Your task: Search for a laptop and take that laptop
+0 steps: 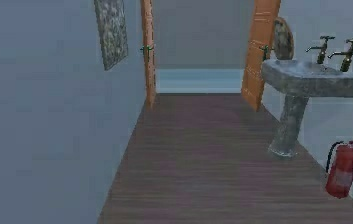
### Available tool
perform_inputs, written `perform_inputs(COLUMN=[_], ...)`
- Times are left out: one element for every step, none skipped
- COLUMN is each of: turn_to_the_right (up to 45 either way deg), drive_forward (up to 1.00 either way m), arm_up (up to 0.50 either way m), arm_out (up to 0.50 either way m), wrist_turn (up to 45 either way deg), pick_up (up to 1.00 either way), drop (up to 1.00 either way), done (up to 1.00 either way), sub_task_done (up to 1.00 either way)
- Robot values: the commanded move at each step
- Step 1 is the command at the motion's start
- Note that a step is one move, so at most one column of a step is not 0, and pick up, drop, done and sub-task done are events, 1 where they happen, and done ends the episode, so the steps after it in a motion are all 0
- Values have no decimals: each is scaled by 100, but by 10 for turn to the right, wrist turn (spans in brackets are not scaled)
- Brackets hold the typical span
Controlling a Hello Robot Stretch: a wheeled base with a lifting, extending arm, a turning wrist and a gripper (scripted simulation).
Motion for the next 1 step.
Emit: perform_inputs(turn_to_the_right=[450], drive_forward=[0], arm_up=[0], arm_out=[0], wrist_turn=[0], pick_up=[0], drop=[0], done=[0], sub_task_done=[0])
